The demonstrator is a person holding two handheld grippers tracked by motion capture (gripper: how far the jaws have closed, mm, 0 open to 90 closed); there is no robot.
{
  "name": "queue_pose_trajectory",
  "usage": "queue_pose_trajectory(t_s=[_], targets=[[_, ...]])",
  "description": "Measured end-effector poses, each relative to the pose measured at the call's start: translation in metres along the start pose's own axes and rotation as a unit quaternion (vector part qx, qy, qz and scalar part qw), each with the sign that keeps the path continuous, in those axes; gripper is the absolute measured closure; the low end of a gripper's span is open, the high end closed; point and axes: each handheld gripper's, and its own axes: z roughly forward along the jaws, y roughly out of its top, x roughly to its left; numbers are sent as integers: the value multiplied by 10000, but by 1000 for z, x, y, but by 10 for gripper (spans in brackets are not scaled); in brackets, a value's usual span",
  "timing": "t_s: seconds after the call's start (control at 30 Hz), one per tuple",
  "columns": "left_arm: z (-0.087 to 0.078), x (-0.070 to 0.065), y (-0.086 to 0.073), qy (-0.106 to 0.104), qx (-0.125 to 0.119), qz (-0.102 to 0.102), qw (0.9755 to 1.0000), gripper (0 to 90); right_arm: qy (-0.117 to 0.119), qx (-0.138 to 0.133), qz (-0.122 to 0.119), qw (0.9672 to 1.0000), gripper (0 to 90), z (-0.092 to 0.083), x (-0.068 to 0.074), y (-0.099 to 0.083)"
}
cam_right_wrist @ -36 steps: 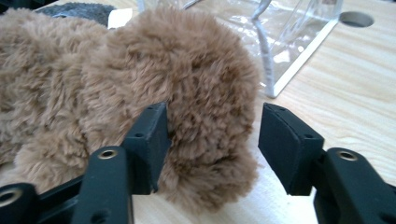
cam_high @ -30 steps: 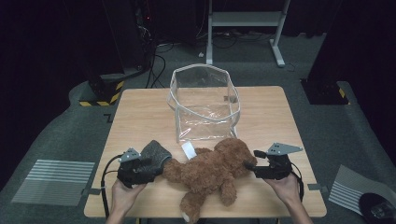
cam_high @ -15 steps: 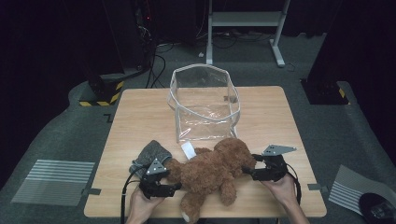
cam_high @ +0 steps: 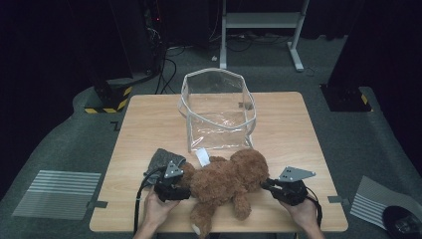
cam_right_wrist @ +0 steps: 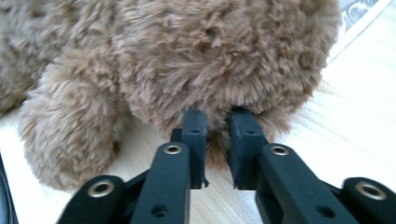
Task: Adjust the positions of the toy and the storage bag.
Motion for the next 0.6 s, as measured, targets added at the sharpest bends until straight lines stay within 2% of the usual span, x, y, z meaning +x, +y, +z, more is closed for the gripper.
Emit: queue_pose_trajectory(t_s=[0.13,0.2,0.3,0.33,0.4,0.5,0.6], targets=[[3,2,5,95,9,47,9999,365,194,-132,-40,9997,828,-9,6,-1],[5,5,8,133,2,47,9999,366,328,-103,-77,9994,827,-12,11,-3],[8,10,11,115,-72,-113,9998,363,448,-21,-139,9989,790,-14,15,-9],[8,12,11,89,-98,-151,9998,361,426,-42,-144,9990,730,-16,15,-11],[6,13,9,47,-154,-229,9996,355,376,-142,-6,9992,577,-19,12,-12],[1,14,4,47,-201,-304,9993,335,236,-381,190,9988,444,-25,9,-11],[-9,18,-2,-31,-317,-467,9984,323,178,-451,400,9980,364,-27,10,-8]])
